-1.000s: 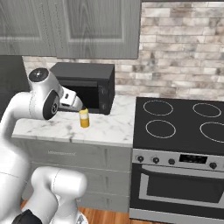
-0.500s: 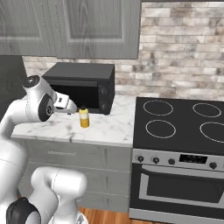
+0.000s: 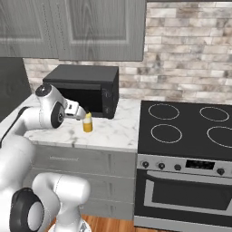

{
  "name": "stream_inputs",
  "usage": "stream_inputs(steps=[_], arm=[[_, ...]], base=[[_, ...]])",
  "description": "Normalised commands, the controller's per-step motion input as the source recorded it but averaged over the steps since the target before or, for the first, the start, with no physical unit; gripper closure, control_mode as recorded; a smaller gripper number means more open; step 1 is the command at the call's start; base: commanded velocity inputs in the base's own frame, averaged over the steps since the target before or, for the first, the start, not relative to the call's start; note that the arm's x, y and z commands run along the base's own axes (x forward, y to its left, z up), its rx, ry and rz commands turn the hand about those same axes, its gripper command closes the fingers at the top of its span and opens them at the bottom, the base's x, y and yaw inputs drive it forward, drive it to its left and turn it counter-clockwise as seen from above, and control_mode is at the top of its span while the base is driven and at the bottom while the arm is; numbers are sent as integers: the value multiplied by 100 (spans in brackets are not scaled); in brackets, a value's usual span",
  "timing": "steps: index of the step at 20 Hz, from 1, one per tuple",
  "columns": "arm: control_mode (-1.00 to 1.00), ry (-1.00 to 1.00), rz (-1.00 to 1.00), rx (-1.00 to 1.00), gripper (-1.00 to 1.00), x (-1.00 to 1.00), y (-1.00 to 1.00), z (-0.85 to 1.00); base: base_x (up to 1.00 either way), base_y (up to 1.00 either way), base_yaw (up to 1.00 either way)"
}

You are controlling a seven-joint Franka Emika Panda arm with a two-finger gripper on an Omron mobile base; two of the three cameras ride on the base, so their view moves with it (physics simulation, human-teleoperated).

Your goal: Place the mustard and mayonnaise from the counter to the top shelf of the fridge. If the existing items in the fridge are on the top shelf, move them to other shelves.

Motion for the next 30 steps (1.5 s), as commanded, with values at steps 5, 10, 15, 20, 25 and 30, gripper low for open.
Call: stream_inputs(steps=[5, 10, 15, 20, 25, 30], arm=[[-100, 0, 0, 0, -100, 45, 0, -21], [-100, 0, 0, 1, -100, 55, 0, -24], [-100, 0, 0, 5, -100, 44, 0, -26], [-100, 0, 0, 5, -100, 45, 0, -29], [-100, 0, 1, 1, -100, 44, 0, -24], [-100, 0, 0, 0, -100, 35, 0, -12]], base=[[0, 0, 0], [0, 0, 0], [0, 0, 0], [0, 0, 0], [0, 0, 0], [0, 0, 0]])
